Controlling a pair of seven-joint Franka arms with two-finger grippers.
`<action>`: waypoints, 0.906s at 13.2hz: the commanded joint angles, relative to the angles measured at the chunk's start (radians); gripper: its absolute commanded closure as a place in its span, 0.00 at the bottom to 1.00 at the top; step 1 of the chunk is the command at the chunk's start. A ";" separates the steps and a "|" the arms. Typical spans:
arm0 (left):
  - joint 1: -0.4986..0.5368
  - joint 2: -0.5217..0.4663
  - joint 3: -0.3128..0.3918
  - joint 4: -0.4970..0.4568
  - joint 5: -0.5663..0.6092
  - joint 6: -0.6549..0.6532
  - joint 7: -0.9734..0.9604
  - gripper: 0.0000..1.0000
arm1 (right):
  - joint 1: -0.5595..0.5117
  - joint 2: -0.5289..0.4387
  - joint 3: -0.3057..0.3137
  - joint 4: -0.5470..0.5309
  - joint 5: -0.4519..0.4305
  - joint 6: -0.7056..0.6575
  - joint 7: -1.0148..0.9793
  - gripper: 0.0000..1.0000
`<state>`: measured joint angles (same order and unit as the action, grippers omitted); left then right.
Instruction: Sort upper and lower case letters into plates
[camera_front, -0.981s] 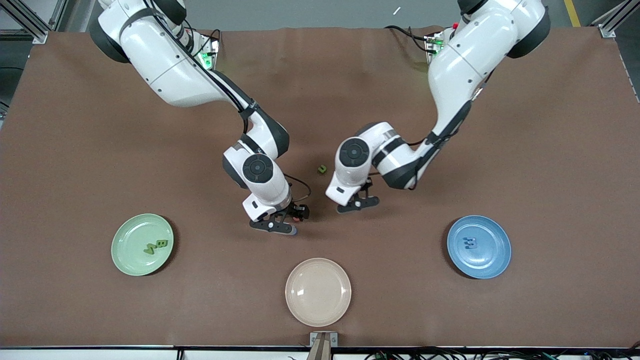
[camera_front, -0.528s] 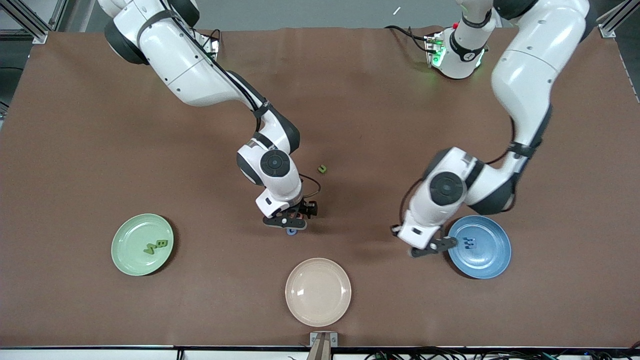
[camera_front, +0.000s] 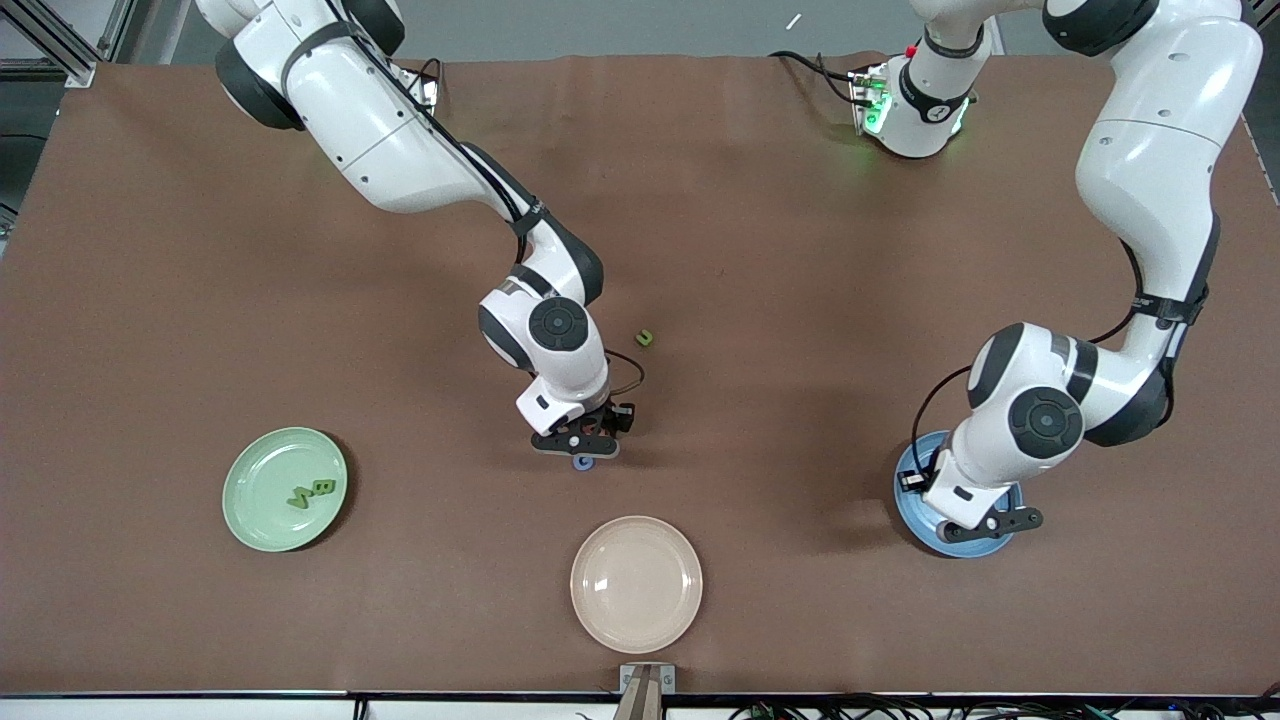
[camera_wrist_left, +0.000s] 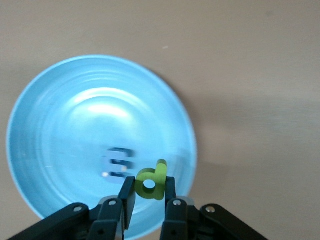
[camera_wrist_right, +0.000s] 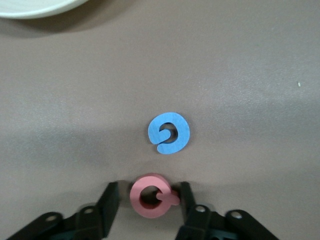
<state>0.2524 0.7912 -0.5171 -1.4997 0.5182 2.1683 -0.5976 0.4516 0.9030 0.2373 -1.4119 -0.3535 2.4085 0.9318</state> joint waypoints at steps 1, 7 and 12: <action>0.019 -0.004 -0.001 -0.020 0.029 -0.007 0.037 0.40 | 0.007 0.019 -0.004 0.021 -0.013 0.003 -0.004 0.73; 0.013 -0.047 -0.140 -0.037 0.013 -0.113 -0.075 0.00 | -0.092 -0.035 0.008 0.036 -0.001 -0.130 -0.106 0.96; -0.129 -0.033 -0.227 -0.054 0.011 -0.116 -0.367 0.05 | -0.272 -0.114 0.005 0.041 -0.001 -0.282 -0.454 0.96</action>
<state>0.1913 0.7735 -0.7431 -1.5372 0.5255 2.0582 -0.8541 0.2582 0.8341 0.2244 -1.3394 -0.3538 2.1591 0.6012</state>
